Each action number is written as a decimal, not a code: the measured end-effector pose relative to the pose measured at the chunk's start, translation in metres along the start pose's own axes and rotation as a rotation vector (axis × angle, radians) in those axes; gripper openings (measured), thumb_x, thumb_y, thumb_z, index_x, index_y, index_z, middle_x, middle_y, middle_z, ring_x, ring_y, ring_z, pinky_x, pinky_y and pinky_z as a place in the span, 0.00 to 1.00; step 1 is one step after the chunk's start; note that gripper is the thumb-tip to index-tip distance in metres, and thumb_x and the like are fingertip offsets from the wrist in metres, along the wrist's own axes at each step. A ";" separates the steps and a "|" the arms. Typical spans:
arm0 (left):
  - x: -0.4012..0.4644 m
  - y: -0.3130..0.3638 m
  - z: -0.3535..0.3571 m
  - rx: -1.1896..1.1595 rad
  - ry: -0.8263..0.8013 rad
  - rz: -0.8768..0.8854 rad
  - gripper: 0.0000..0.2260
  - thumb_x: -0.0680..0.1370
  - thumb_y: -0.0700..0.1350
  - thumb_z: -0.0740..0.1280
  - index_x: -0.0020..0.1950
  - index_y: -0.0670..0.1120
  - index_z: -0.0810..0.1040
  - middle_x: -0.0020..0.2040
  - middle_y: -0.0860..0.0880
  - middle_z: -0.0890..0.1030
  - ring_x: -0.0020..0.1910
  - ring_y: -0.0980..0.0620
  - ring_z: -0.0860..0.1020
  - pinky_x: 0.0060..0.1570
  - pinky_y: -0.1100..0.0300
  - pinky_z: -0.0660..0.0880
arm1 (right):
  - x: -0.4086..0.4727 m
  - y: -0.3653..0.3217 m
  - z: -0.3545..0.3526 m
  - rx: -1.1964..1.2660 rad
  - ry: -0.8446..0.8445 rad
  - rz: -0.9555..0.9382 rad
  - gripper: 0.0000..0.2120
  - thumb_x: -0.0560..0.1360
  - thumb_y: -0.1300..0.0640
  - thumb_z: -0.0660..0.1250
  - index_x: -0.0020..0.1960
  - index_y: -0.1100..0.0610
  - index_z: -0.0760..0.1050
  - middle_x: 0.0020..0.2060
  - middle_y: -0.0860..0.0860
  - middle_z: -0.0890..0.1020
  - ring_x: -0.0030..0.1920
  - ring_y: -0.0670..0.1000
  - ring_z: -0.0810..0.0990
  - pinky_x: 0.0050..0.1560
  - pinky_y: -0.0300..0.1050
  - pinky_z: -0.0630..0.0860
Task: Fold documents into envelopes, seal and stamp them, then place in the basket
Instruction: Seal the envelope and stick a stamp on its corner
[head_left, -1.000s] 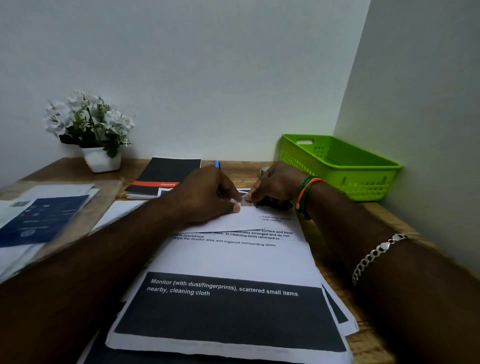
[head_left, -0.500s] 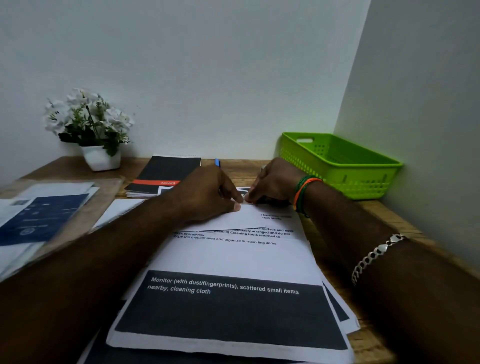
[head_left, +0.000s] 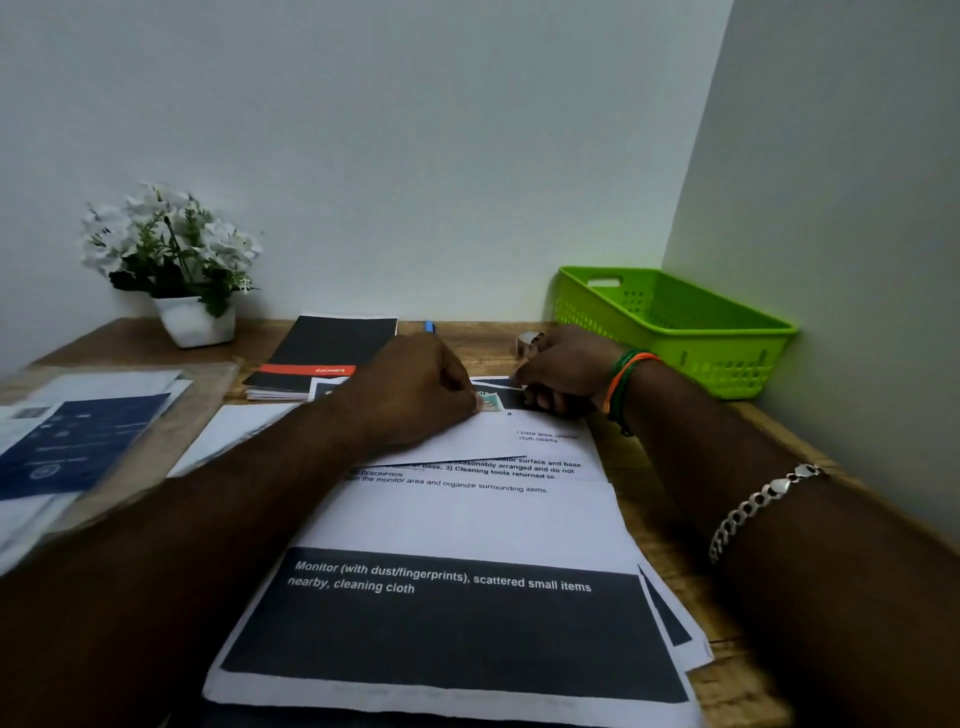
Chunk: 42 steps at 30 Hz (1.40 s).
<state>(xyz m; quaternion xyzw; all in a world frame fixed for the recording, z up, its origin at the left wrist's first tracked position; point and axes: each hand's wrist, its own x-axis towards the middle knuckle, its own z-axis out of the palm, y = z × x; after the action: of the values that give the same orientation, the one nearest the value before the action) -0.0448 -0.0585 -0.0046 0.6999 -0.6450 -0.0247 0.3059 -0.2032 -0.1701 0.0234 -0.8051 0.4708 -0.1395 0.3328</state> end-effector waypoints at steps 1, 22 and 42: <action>0.000 0.000 0.001 -0.007 0.007 -0.008 0.05 0.74 0.48 0.76 0.40 0.51 0.89 0.33 0.59 0.84 0.35 0.66 0.80 0.37 0.71 0.71 | 0.001 0.001 0.002 0.019 0.017 -0.010 0.15 0.76 0.59 0.69 0.31 0.62 0.77 0.27 0.59 0.77 0.20 0.50 0.68 0.25 0.36 0.65; 0.003 -0.006 -0.017 0.067 -0.261 0.114 0.08 0.77 0.44 0.74 0.56 0.51 0.88 0.51 0.55 0.87 0.49 0.58 0.82 0.53 0.62 0.77 | 0.009 0.000 0.019 -0.085 0.153 -0.064 0.20 0.62 0.49 0.81 0.22 0.57 0.74 0.17 0.47 0.76 0.19 0.46 0.72 0.27 0.36 0.68; 0.002 -0.006 -0.025 0.220 -0.348 0.191 0.13 0.79 0.48 0.72 0.63 0.53 0.84 0.59 0.55 0.80 0.57 0.58 0.77 0.55 0.68 0.69 | 0.000 0.002 -0.004 -0.093 -0.155 -0.184 0.10 0.67 0.52 0.81 0.40 0.55 0.83 0.23 0.46 0.78 0.20 0.42 0.70 0.22 0.32 0.66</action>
<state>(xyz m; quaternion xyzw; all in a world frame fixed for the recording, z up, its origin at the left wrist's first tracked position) -0.0287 -0.0502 0.0137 0.6499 -0.7503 -0.0453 0.1128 -0.2069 -0.1722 0.0249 -0.8680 0.3736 -0.0847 0.3161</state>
